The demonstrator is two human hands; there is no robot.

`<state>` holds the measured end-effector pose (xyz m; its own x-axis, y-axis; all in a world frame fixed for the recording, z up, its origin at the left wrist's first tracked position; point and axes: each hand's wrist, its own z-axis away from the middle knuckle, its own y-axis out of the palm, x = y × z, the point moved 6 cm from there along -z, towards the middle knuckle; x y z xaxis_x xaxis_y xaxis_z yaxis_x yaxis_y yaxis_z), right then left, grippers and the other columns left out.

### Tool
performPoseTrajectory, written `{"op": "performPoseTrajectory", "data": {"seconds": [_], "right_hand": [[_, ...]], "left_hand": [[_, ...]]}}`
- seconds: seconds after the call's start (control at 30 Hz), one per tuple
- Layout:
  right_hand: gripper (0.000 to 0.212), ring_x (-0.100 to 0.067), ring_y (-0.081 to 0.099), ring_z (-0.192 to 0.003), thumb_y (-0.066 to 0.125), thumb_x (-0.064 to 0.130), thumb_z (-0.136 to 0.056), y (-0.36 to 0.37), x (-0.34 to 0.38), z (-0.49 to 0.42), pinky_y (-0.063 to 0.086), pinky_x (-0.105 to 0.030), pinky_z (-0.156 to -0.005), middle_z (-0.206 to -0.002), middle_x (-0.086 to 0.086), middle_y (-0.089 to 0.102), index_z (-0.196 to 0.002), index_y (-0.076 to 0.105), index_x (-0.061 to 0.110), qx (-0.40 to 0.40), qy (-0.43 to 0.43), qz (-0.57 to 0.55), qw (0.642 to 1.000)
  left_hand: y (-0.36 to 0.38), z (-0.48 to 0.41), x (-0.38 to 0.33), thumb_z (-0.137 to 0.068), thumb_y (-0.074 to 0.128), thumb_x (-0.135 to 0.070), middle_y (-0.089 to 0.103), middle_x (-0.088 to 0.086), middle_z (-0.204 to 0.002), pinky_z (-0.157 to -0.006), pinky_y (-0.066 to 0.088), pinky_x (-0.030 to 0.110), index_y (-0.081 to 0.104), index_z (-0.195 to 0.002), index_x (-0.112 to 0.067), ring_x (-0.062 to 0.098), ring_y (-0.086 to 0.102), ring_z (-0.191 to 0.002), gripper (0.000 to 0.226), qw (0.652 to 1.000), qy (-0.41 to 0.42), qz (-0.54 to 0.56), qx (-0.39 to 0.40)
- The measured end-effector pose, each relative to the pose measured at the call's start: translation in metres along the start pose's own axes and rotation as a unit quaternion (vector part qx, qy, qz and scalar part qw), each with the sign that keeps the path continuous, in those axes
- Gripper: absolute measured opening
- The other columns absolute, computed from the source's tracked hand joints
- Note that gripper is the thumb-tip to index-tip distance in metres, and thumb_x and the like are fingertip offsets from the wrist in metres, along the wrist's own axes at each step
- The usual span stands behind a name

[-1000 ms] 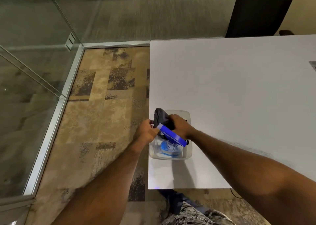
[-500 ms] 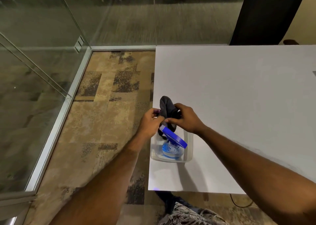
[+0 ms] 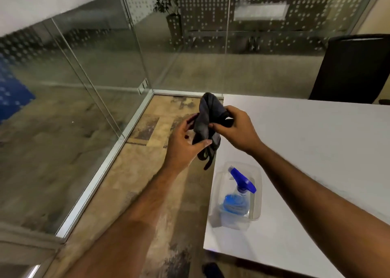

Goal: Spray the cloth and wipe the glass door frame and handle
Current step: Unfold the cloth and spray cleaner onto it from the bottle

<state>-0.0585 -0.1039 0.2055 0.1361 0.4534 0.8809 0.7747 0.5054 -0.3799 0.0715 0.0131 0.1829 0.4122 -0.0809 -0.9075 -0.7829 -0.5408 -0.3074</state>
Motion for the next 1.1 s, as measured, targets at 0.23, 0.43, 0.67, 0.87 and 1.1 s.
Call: {"op": "performPoseTrajectory", "data": {"seconds": [0.23,0.43,0.67,0.87,1.1], "right_hand": [[0.025,-0.043,0.068,-0.099,0.063,0.01,-0.095,0.07,0.043,0.026,0.056,-0.058,-0.087,-0.106,-0.026,0.069,-0.118,0.063,0.001,0.032,0.072,-0.179,0.981],[0.03,-0.026,0.069,-0.108,0.061,0.012,-0.096,0.143,0.058,0.055,0.055,-0.043,-0.096,-0.117,-0.013,0.071,-0.126,0.062,0.01,0.068,0.129,-0.299,0.943],[0.048,-0.026,0.072,-0.099,0.078,0.047,-0.073,0.198,0.048,0.095,0.058,-0.045,-0.09,-0.108,-0.014,0.072,-0.115,0.065,0.026,0.078,0.166,-0.295,0.938],[0.055,-0.015,0.073,-0.096,0.084,0.033,-0.074,0.235,0.037,0.13,0.059,-0.027,-0.074,-0.105,-0.002,0.073,-0.122,0.057,0.036,0.163,0.198,-0.291,0.922],[0.018,-0.027,0.068,-0.081,0.058,0.005,-0.087,0.209,0.017,0.133,0.054,-0.035,-0.069,-0.09,-0.011,0.073,-0.095,0.069,0.016,0.126,0.282,-0.284,0.908]], "left_hand": [[-0.061,0.048,-0.004,-0.094,0.064,-0.047,0.051,0.006,-0.128,-0.102,0.051,0.049,0.051,-0.122,-0.06,0.022,0.06,-0.119,0.032,0.994,0.081,-0.015,-0.068],[-0.087,0.09,0.012,-0.089,0.074,-0.039,0.062,0.003,-0.135,-0.106,0.051,0.04,0.051,-0.137,-0.042,0.015,0.061,-0.126,0.053,0.995,-0.011,0.07,-0.076],[-0.098,0.132,0.037,-0.104,0.044,0.002,0.071,0.005,-0.12,-0.108,0.049,0.038,0.052,-0.132,-0.022,0.02,0.068,-0.114,0.038,0.942,-0.159,0.277,-0.104],[-0.113,0.171,0.064,-0.104,0.043,-0.042,0.062,0.026,-0.133,-0.107,0.046,0.052,0.049,-0.145,-0.008,0.039,0.06,-0.124,0.053,0.847,-0.282,0.415,-0.176],[-0.156,0.203,0.078,-0.097,0.052,-0.048,0.074,0.013,-0.118,-0.082,0.059,0.036,0.079,-0.108,-0.013,0.027,0.072,-0.104,0.046,0.825,-0.324,0.443,-0.135]]}}
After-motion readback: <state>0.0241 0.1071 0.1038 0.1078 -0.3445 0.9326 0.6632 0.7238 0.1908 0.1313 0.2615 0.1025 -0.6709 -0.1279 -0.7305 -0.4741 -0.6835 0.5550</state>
